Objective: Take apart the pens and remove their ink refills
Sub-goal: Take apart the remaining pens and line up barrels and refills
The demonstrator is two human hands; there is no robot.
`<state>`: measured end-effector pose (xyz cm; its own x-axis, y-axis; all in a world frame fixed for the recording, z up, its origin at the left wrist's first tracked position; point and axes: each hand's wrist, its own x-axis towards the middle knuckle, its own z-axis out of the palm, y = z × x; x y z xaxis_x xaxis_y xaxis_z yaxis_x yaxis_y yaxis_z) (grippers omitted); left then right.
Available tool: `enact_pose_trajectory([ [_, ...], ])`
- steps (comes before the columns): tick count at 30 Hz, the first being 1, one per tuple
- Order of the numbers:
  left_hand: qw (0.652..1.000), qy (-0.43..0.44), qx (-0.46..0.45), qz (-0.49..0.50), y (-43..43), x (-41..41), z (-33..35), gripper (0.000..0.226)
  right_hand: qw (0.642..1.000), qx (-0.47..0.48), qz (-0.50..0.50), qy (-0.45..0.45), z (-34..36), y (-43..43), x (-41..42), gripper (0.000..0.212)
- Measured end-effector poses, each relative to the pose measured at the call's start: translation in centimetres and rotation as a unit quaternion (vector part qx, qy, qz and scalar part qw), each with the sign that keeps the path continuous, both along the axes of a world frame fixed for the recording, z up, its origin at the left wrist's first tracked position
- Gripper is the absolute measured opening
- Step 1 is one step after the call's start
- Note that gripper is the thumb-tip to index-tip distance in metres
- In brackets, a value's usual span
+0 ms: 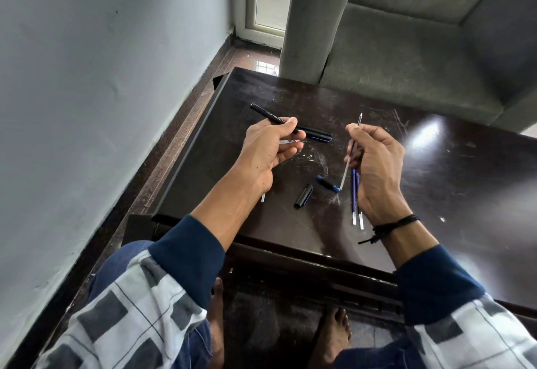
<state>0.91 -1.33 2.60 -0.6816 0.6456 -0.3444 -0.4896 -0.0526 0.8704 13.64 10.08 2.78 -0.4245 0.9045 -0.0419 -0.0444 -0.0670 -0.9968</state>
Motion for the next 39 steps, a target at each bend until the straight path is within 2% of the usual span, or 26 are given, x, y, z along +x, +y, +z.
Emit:
enact_pose_trajectory([
  [35, 1.000, -0.002, -0.002, -0.005, 0.06, 0.08, 0.12, 0.008, 0.999, 0.022, 0.017, -0.034, -0.28, 0.11, -0.18, 0.005],
  [39, 1.000, -0.004, -0.001, -0.007, 0.12, 0.10, 0.10, 0.009, 0.999, 0.026, 0.023, -0.040, -0.34, 0.07, -0.21, 0.009],
])
